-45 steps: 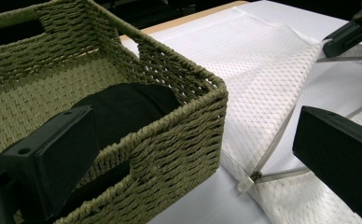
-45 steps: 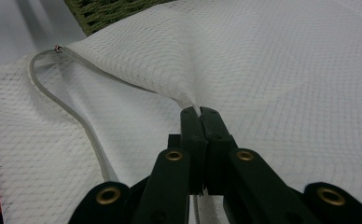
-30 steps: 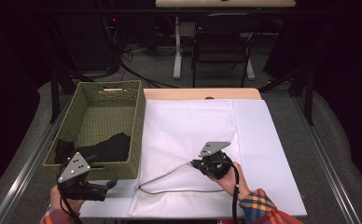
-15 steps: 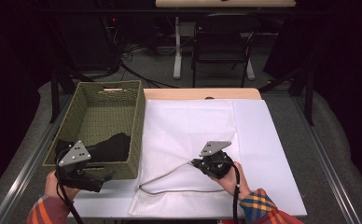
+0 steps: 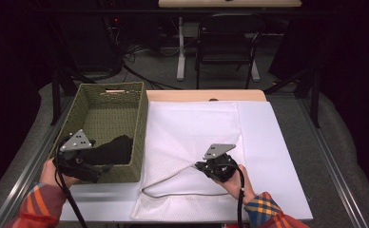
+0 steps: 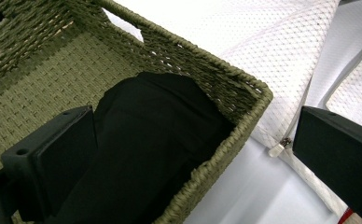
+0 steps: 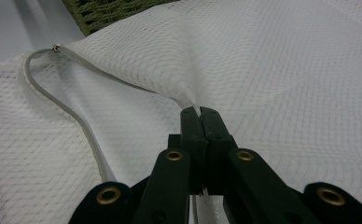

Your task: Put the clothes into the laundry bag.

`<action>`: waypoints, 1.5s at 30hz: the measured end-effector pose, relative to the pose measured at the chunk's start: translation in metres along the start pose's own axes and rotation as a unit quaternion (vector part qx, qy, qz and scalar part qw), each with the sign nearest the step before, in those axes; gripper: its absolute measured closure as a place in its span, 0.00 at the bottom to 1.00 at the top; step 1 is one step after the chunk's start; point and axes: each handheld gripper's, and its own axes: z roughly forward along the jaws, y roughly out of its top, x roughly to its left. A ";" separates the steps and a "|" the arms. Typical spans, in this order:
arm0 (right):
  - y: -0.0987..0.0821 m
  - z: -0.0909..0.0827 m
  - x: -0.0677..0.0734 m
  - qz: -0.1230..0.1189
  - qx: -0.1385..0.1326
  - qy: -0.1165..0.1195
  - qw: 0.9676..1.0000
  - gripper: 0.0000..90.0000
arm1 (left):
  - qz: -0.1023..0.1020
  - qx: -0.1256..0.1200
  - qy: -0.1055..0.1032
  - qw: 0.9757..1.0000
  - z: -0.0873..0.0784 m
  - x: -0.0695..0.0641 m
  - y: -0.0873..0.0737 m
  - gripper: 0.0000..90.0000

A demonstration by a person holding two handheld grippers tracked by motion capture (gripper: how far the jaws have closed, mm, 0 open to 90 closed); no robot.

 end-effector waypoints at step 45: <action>0.000 0.002 -0.001 -0.004 0.004 -0.003 1.000 1.00 | 0.022 0.208 -0.020 0.978 0.070 0.084 0.018 0.00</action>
